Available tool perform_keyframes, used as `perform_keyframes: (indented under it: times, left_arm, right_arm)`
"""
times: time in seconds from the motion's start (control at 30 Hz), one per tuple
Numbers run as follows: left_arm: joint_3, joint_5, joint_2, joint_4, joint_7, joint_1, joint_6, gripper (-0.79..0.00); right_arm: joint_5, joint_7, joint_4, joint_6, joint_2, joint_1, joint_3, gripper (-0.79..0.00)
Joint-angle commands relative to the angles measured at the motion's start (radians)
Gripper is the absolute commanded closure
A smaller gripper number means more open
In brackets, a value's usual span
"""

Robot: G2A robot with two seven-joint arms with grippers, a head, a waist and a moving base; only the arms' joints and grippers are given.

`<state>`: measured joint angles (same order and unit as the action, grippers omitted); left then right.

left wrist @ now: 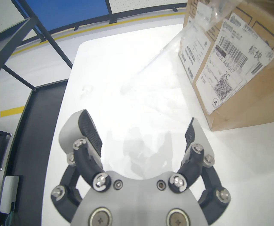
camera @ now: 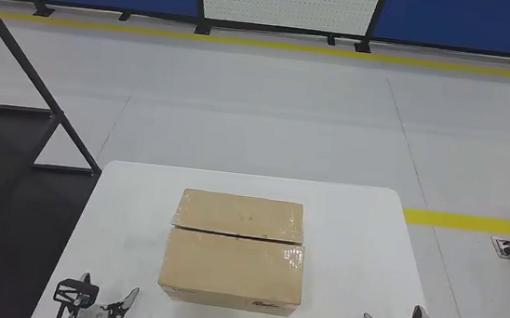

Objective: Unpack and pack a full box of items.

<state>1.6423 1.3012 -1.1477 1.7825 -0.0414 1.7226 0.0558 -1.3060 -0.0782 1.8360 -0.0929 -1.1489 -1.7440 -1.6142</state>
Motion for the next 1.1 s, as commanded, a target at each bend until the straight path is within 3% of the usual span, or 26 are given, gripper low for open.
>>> perform_keyframes:
  times: [0.0, 0.17, 0.3, 0.37, 0.43, 0.87, 1.07]
  left_arm:
    - [0.017, -0.004, 0.002, -0.001, -0.011, -0.008, 0.033, -0.785]
    - [0.068, 0.002, 0.011, 0.032, -0.078, -0.005, 0.151, -0.785]
    - [0.130, 0.017, 0.020, 0.065, -0.142, 0.017, 0.260, -0.785]
    - [0.162, 0.008, 0.022, 0.072, -0.167, 0.030, 0.264, -0.785]
    - [0.182, 0.001, 0.022, 0.085, -0.172, 0.044, 0.264, -0.785]
    - [0.170, -0.015, 0.021, 0.088, -0.158, 0.043, 0.271, -0.785]
    - [0.148, -0.122, 0.020, 0.150, -0.031, 0.002, 0.314, -0.785]
  right_arm:
    - [0.008, -0.002, 0.019, -0.017, -0.001, 0.002, 0.001, -0.785]
    - [0.047, 0.042, 0.076, -0.189, 0.009, 0.020, -0.030, -0.785]
    - [0.123, 0.111, 0.111, -0.476, 0.029, 0.046, -0.086, -0.785]
    - [0.180, 0.137, 0.116, -0.562, 0.036, 0.053, -0.124, -0.785]
    - [0.245, 0.181, 0.112, -0.573, 0.039, 0.055, -0.147, -0.785]
    - [0.260, 0.167, 0.112, -0.583, 0.038, 0.054, -0.140, -0.785]
    - [0.471, 0.297, 0.051, -0.773, 0.052, 0.117, -0.080, -0.785]
